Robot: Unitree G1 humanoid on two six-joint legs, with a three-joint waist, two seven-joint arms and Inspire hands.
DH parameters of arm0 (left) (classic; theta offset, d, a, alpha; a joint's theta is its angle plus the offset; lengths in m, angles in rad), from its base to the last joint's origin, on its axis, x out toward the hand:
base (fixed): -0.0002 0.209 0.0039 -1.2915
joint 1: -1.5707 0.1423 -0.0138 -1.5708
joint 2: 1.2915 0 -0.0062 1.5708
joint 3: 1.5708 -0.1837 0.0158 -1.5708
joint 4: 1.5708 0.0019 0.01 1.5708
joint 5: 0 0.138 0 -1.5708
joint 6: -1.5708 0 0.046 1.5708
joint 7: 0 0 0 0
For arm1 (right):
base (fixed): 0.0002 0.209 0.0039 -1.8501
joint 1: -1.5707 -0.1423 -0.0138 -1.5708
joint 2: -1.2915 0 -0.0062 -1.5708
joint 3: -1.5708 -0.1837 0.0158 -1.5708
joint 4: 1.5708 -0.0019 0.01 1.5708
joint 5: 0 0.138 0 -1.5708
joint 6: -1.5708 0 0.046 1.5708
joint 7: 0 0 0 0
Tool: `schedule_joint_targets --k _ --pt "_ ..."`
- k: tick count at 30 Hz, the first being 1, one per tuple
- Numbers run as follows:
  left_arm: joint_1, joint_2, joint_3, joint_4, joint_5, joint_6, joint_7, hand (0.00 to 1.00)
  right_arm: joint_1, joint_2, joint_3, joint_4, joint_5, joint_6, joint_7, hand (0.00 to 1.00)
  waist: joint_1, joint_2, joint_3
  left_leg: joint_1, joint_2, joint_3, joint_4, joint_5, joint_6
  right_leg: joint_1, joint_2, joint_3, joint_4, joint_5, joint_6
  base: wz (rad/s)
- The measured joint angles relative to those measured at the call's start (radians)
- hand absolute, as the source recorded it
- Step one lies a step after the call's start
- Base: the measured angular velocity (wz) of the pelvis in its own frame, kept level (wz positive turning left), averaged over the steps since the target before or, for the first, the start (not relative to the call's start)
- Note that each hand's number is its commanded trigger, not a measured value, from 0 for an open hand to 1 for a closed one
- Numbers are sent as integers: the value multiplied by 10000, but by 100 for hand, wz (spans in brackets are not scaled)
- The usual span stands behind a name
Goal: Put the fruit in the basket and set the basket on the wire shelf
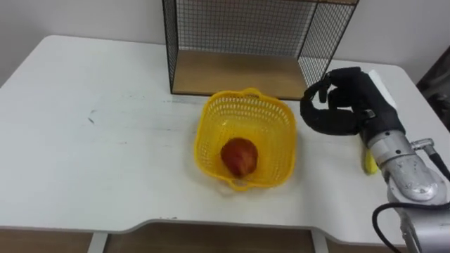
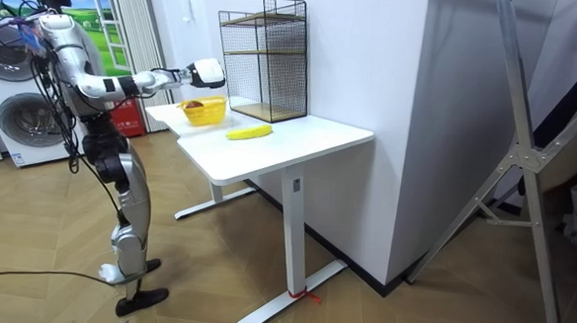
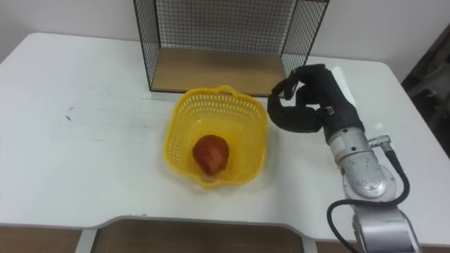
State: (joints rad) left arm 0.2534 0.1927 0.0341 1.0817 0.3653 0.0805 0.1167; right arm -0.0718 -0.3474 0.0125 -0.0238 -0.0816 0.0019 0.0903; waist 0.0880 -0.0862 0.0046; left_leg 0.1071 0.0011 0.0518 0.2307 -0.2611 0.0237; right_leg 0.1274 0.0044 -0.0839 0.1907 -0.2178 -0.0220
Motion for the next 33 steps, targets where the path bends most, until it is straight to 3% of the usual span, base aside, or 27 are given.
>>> schedule_joint_targets --k 5,14,17,18,33 --pt "10 22 -28 1 2 -6 0 0 -275 0 448 -220 -842 0 322 100 37 -158 13 -132 -6 -27 15 3 -5 -81 -1 -19 -29 0 -1 1" --pt "19 54 -28 -11 1 2 0 0 -268 1 826 -382 -846 4 765 100 280 -151 15 -115 -3 -73 7 3 -5 -56 -6 -71 -52 0 -1 0" --pt "26 54 -28 -7 2 6 0 0 -268 2 859 -382 -847 5 897 40 279 -118 38 -117 -5 -74 11 3 -5 -54 -11 -85 -49 1 -1 0" --pt "41 54 -35 -6 0 9 0 0 -267 2 858 -379 -842 5 932 0 268 -104 47 -118 -6 -80 20 3 -5 -43 -13 -99 -48 0 -1 3" --pt "8 -95 25 177 2 5 1 0 -128 14 426 167 -399 -25 296 0 -64 59 38 -120 -47 -303 205 3 -5 138 -47 -328 -52 6 2 5"
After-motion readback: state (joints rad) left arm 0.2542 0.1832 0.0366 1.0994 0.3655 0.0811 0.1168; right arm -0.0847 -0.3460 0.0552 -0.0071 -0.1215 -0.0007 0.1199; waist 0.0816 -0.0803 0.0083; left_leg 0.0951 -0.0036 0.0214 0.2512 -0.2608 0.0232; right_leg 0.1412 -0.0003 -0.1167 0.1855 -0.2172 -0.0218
